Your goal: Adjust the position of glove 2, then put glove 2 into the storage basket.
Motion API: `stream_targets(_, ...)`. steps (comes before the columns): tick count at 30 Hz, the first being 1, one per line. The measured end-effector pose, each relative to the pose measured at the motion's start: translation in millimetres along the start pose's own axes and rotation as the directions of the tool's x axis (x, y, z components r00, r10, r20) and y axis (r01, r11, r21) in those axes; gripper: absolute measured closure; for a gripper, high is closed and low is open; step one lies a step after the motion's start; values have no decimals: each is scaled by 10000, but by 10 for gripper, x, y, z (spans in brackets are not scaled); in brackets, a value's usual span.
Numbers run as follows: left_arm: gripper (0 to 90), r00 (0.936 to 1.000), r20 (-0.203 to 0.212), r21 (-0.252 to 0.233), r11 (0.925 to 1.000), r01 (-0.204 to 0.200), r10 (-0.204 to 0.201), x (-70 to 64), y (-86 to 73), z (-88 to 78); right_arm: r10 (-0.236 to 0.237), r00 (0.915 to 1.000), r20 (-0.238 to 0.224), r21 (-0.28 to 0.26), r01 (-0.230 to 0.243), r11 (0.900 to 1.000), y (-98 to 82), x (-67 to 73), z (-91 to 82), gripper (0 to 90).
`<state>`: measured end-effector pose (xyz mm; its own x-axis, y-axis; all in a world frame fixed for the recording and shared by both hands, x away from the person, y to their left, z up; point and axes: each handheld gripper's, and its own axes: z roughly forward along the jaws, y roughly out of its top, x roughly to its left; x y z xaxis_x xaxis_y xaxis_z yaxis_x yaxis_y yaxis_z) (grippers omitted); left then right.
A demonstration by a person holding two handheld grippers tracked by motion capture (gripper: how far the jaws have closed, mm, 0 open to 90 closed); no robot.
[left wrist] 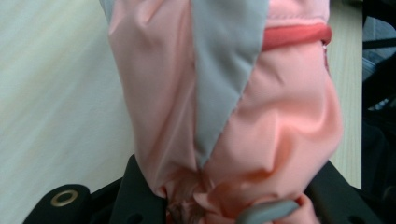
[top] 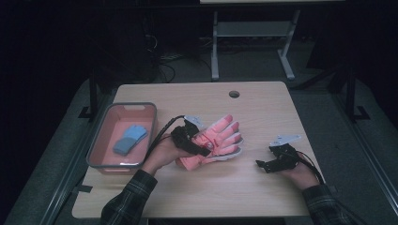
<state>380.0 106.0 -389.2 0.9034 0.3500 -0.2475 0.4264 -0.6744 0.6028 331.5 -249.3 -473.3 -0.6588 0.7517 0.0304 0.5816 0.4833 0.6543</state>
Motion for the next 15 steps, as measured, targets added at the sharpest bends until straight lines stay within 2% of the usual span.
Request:
stream_targets(8, 603, 9973, -586, -419, 9982, 419, -444, 72, -55, -385, 48, 10000, -64, -239, -49, 9997, -16, -6, 25, 134)
stream_targets(15, 601, 9880, -1154, -947, 9913, 916, -1023, 166, -164, -776, -23, 9999, -118, -658, 15, 9978, -61, -18, 39, 112)
